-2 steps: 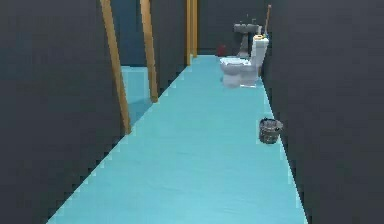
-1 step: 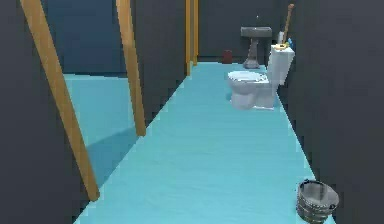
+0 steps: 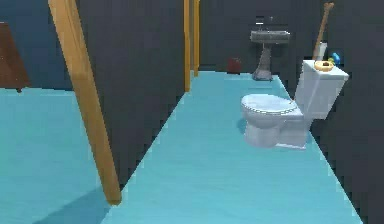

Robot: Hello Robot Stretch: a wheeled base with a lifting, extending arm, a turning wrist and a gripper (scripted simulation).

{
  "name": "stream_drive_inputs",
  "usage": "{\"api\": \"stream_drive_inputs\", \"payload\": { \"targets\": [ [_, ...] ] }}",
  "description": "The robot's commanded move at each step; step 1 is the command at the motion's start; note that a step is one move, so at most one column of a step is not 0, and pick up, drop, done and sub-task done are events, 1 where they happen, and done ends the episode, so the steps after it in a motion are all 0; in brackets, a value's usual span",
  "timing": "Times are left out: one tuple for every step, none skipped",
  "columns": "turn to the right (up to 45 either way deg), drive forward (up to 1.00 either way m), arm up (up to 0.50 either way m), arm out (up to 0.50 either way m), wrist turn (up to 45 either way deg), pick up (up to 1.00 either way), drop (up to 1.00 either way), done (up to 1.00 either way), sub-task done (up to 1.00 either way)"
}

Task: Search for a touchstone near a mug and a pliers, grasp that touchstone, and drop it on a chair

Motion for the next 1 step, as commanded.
{"api": "stream_drive_inputs", "payload": {
  "targets": [
    [0.0, 1.0, 0.0, 0.0, 0.0, 0.0, 0.0, 0.0, 0.0]
  ]
}}
